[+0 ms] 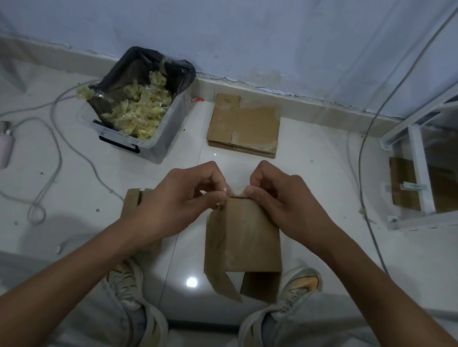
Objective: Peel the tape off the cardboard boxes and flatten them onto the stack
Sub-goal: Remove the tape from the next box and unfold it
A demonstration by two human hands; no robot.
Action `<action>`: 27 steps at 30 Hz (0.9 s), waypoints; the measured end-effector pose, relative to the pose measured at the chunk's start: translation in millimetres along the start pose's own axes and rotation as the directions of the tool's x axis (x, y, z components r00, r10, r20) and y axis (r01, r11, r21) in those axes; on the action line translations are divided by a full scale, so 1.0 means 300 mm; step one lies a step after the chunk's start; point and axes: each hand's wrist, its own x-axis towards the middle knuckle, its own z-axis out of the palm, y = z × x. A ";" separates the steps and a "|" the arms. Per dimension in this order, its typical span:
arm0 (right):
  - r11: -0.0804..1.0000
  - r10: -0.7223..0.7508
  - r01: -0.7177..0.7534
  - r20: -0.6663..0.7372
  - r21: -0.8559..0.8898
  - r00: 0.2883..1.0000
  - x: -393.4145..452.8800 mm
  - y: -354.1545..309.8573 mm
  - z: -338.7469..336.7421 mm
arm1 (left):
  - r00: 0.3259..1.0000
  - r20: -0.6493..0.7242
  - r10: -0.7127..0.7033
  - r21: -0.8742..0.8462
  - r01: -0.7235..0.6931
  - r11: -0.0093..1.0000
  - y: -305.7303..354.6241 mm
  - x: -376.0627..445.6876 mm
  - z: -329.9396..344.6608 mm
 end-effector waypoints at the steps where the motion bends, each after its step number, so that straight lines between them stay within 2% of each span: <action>1: 0.996 -0.019 0.020 0.011 -0.090 1.000 0.001 0.002 0.000 | 0.999 0.033 0.002 -0.006 -0.002 1.000 0.002 0.002 -0.005; 4: 0.956 -0.081 0.089 0.042 -0.279 0.996 -0.001 -0.001 -0.007 | 0.980 0.199 -0.016 -0.078 0.033 0.996 0.014 0.005 -0.033; 6: 0.949 -0.123 0.128 0.037 -0.288 0.992 -0.005 -0.005 -0.008 | 0.961 0.271 -0.044 -0.100 0.074 0.992 0.014 0.014 -0.063; 8: 0.954 -0.125 0.126 0.023 -0.270 0.992 -0.005 -0.005 -0.003 | 0.957 0.277 -0.088 -0.151 0.134 0.979 0.019 0.027 -0.083; 10: 0.972 -0.102 0.098 -0.009 -0.211 0.995 -0.004 -0.007 0.007 | 0.960 0.249 -0.127 -0.174 0.173 0.969 0.027 0.032 -0.083; 13: 0.997 -0.067 0.065 -0.036 -0.052 0.997 -0.005 -0.018 0.031 | 0.978 0.186 -0.098 0.065 0.087 0.994 0.024 0.022 -0.034; 16: 0.999 -0.024 0.025 -0.025 0.049 0.999 -0.008 -0.028 0.051 | 0.994 0.086 -0.074 0.117 0.064 0.991 0.001 0.013 0.020; 19: 0.983 0.099 -0.097 -0.003 0.156 0.995 -0.006 -0.013 0.053 | 0.996 -0.053 -0.069 0.162 0.077 0.984 -0.011 0.016 0.026; 22: 0.987 0.160 -0.159 -0.043 0.028 0.986 -0.006 -0.003 0.058 | 0.985 -0.173 0.000 0.245 0.043 0.969 -0.017 0.013 0.021; 27: 0.977 0.136 -0.147 -0.077 -0.154 0.988 -0.002 -0.012 0.051 | 0.968 -0.193 0.159 0.542 -0.030 0.840 -0.013 0.008 0.021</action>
